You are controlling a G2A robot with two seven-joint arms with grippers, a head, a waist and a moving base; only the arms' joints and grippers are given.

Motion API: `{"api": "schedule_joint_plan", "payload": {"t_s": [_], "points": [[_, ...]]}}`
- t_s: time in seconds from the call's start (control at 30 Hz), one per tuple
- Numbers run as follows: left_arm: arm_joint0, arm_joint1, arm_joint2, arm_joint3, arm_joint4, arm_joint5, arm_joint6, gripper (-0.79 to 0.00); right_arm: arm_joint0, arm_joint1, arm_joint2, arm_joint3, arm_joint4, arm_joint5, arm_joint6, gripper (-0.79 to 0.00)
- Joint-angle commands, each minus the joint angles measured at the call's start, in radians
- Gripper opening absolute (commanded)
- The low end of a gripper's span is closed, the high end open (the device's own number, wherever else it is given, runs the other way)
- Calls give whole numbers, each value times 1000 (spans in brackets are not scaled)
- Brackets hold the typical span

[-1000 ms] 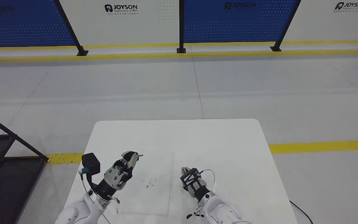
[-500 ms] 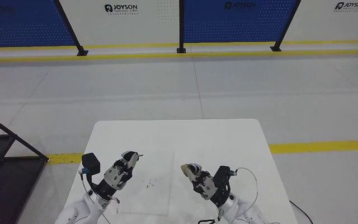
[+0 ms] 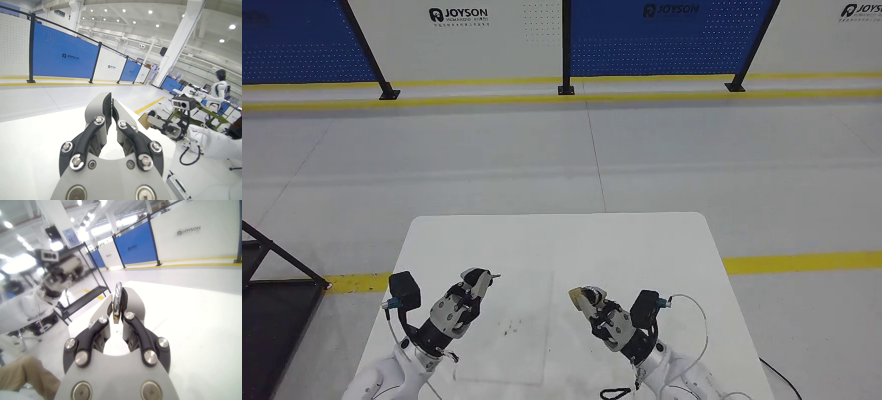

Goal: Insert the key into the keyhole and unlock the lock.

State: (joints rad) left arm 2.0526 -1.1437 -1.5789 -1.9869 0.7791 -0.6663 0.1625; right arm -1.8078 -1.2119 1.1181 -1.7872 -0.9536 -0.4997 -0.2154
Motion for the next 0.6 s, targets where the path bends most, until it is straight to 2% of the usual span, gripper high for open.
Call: {"api": "schedule_joint_plan", "payload": {"t_s": [0.0, 0.2, 0.37, 0.57], "points": [[12, -2, 23, -5, -55, -36, 12, -785, 16, -5, -19, 3, 70, -11, -12, -785], [26, -5, 104, 12, -218, -158, 21, -785, 82, -29, -114, 33, 243, -141, -111, -785], [-11, -8, 179, 64, -378, -240, 6, -785, 160, -49, -182, 102, 416, -248, -123, -785], [-69, -7, 260, 139, -607, -325, -49, -785, 227, -69, -233, 179, 551, -358, -124, -785]]}}
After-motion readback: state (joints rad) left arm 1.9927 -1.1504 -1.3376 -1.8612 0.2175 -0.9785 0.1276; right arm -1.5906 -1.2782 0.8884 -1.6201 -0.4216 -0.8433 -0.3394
